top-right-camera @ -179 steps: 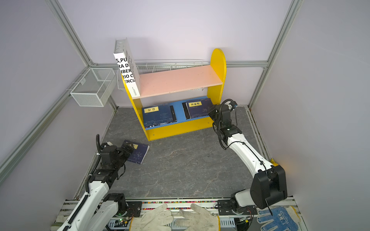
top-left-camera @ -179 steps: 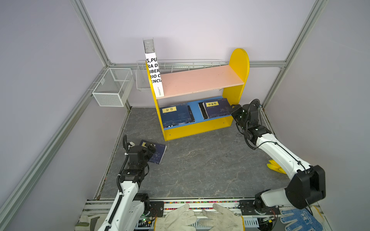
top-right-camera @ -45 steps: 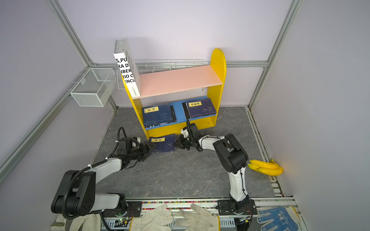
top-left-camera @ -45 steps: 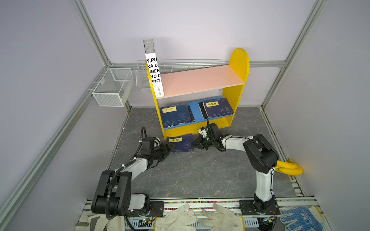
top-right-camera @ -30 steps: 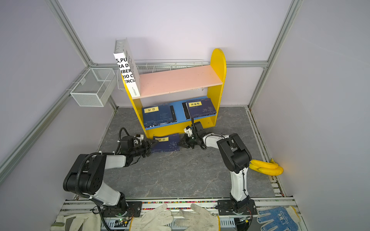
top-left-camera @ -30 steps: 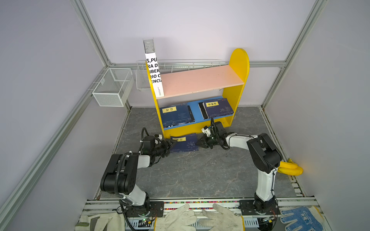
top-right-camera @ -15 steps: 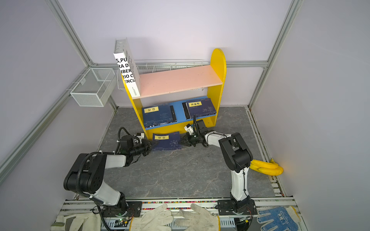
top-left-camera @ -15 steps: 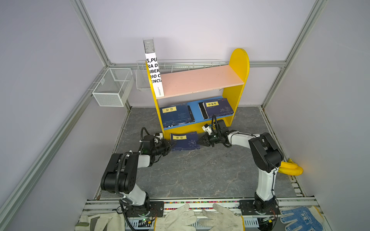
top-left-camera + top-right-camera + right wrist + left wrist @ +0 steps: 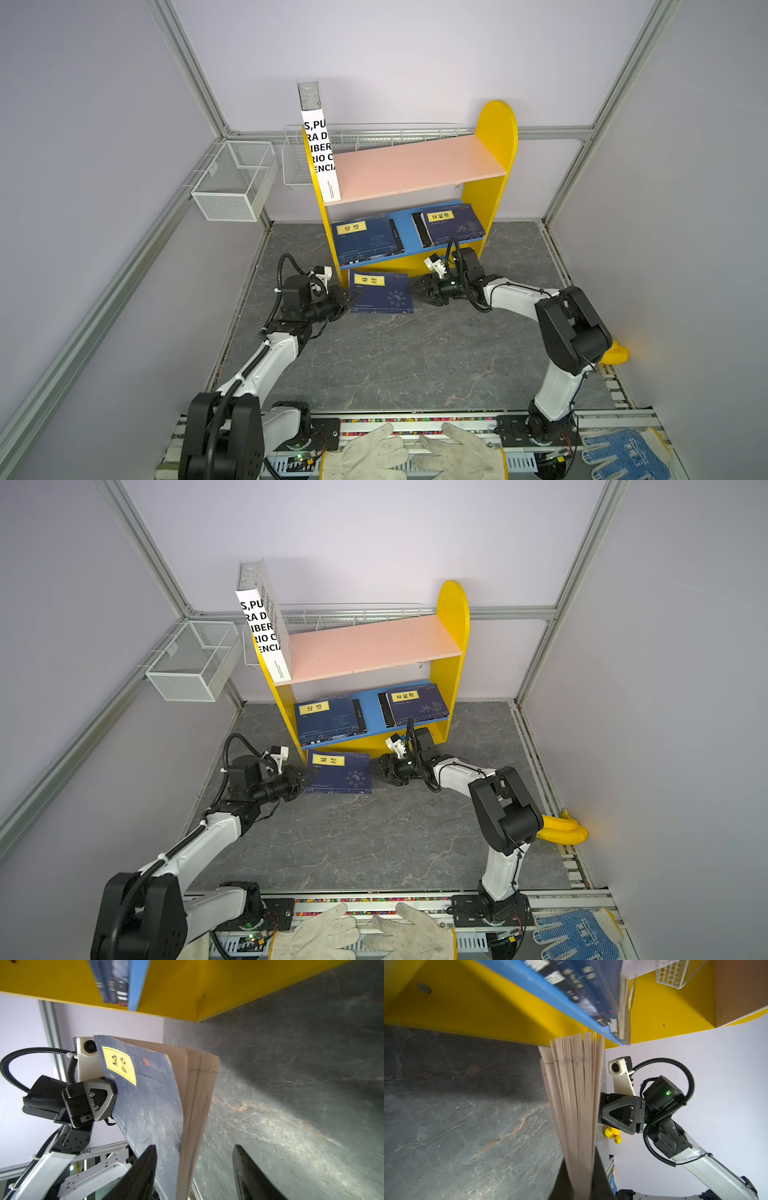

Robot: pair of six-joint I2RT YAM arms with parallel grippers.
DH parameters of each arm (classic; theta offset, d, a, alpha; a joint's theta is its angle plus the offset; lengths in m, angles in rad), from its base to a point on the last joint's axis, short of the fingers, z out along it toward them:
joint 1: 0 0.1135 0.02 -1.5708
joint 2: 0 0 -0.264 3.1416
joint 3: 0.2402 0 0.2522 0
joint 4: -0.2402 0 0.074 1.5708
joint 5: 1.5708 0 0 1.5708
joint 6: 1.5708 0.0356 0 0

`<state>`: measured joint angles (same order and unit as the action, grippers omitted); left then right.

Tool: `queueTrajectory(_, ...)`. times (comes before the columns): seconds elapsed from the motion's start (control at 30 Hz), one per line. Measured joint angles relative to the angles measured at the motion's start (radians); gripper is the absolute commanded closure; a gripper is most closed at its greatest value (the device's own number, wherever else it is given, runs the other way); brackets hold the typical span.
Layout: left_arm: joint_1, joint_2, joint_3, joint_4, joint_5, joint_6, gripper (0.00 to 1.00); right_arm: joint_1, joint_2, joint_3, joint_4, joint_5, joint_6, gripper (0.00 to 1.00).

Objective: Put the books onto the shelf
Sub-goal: 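Lift the upright book with both grippers toward the shelf opening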

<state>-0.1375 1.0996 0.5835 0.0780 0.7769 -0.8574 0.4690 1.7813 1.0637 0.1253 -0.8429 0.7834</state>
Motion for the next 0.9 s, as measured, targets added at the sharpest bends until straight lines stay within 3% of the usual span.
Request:
queueTrajectory(0.27,0.0,-0.055,0.09,-0.047,-0.013,0.019,1.0,0.039,-0.082,-0.074,0.192,-0.052,0.127,0.4)
queueTrajectory(0.53,0.002,0.012,0.117,0.006,-0.004,-0.005,1.0,0.069,-0.077,-0.114,0.438,-0.073,0.318,0.64)
queueTrajectory(0.9,0.002,0.022,0.144,0.053,-0.003,-0.005,1.0,0.07,0.121,-0.128,1.061,-0.09,0.72,0.74)
